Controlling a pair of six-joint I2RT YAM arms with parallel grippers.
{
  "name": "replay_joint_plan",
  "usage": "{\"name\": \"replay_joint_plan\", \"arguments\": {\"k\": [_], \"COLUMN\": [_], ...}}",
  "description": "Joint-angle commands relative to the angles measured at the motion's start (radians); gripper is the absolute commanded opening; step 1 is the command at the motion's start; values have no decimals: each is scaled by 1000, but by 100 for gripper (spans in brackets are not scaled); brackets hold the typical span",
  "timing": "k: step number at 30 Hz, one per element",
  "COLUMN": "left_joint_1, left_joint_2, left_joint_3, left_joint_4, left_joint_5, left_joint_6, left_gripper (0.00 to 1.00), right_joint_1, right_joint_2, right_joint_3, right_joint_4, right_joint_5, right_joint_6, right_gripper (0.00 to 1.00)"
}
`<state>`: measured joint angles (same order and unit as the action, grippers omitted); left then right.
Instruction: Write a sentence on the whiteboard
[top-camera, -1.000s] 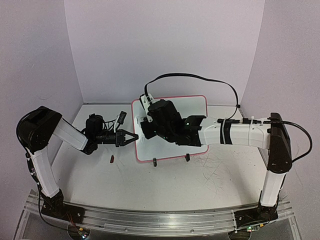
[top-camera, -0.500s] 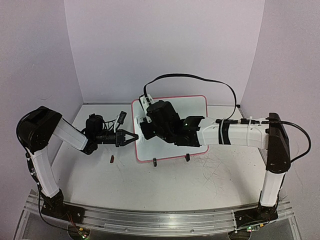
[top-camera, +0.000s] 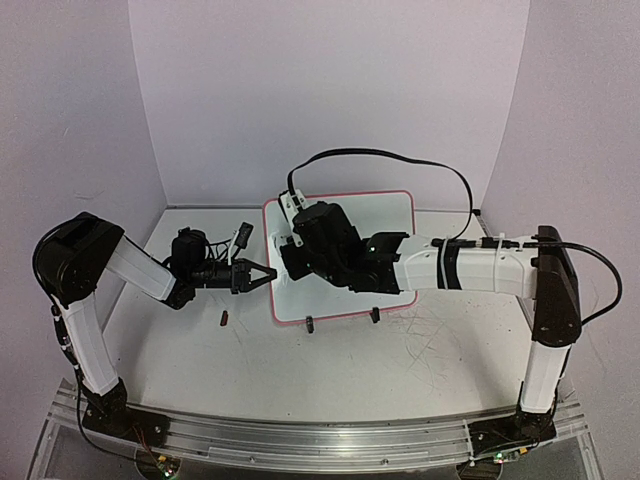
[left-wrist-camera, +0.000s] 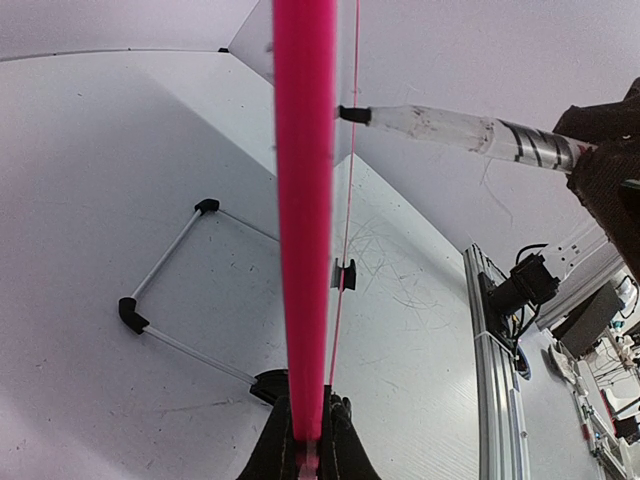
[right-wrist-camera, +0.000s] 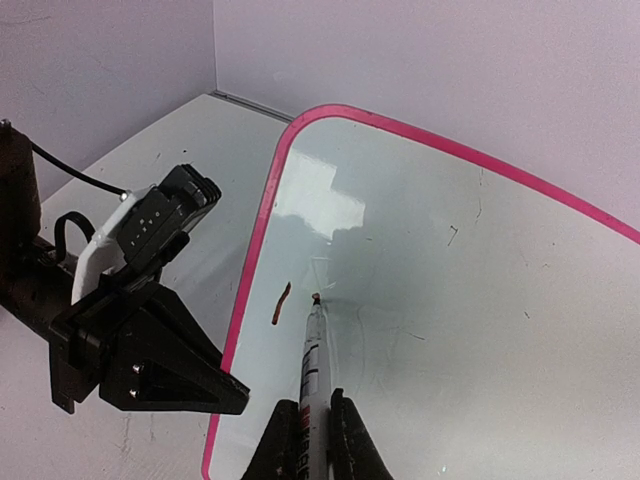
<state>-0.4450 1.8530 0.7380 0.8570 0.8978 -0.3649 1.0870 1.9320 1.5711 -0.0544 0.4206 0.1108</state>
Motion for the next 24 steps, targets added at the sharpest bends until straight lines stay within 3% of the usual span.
{"name": "replay_joint_plan", "arguments": {"k": [1,24], "left_joint_1": [-4,-4], "left_joint_2": [-14,-14], "left_joint_3": [0,-1], "left_joint_4": [24,24], "left_joint_5": [-24,-24], "left_joint_6": [26,26], "left_gripper": [0,0], "right_joint_1": [-3,7], "right_joint_2": [16,38], "right_joint_3": [30,40], "right_joint_4": [-10,-27], "right_joint_5": [-5,-48], "right_joint_6": [22,47], "right_gripper": [0,0]}}
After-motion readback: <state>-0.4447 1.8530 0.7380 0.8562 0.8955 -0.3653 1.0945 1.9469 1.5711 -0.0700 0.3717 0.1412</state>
